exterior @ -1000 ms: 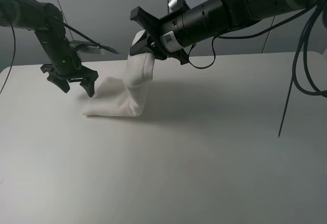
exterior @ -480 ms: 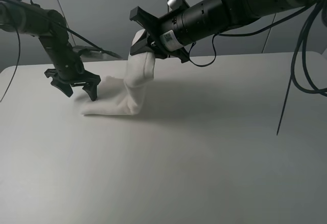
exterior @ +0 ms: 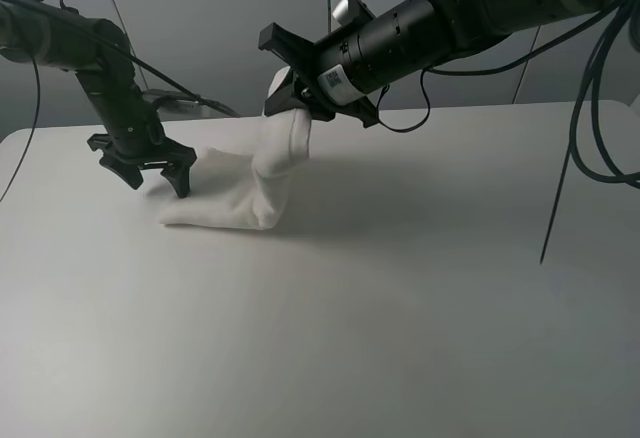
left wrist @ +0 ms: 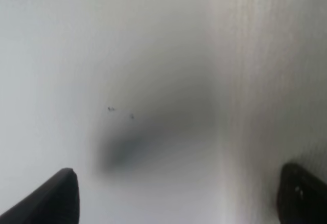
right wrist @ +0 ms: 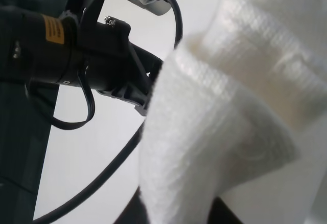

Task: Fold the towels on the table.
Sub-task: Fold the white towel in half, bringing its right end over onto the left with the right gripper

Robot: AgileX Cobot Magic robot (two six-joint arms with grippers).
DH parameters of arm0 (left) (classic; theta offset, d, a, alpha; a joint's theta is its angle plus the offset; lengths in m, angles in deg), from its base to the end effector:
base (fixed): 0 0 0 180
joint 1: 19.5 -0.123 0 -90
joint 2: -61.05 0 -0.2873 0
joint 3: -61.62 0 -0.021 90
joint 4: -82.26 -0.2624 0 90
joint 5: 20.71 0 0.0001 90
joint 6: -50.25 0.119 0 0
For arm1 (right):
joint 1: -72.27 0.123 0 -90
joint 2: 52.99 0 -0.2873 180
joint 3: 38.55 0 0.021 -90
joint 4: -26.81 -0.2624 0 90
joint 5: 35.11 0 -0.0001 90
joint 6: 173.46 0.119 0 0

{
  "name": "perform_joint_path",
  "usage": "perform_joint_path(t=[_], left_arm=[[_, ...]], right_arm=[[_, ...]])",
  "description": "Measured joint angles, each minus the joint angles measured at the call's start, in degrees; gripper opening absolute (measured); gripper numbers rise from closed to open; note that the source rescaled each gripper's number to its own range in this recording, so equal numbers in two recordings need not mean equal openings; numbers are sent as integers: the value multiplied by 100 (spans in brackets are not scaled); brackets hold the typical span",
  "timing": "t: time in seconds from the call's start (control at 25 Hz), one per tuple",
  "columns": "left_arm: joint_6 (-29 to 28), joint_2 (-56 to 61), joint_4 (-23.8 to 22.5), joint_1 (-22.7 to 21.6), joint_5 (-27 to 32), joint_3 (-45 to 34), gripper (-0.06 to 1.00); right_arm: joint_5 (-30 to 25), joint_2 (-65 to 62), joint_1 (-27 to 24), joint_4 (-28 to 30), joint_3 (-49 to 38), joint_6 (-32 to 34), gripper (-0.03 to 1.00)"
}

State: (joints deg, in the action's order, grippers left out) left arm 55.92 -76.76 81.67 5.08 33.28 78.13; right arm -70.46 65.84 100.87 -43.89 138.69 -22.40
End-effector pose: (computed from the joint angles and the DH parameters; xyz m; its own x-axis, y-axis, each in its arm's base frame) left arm 0.4166 -0.1895 0.0790 -0.8578 0.5076 -0.0808 0.5080 0.8612 0.0169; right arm 0.3585 0.2695 0.1849 -0.9431 0.0709 -0.3248 -0.2063 0.6412 0.7391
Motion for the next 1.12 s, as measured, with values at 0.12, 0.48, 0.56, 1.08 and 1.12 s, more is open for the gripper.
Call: perform_joint_path(t=[0.12, 0.48, 0.56, 1.08, 1.12], left_arm=[[10, 56, -94, 0, 0, 0, 99], [10, -135, 59, 0, -11, 0, 99], [31, -138, 59, 12, -22, 0, 99], [90, -138, 25, 254, -148, 0, 99], [90, -138, 59, 254, -148, 0, 99]], right_arm=[[0, 0, 0, 0, 0, 19, 2], [-298, 0, -109, 67, 0, 92, 2], [-407, 0, -109, -87, 0, 55, 2], [-475, 0, 44, -770, 409, -399, 2], [-460, 0, 44, -770, 419, -399, 2]])
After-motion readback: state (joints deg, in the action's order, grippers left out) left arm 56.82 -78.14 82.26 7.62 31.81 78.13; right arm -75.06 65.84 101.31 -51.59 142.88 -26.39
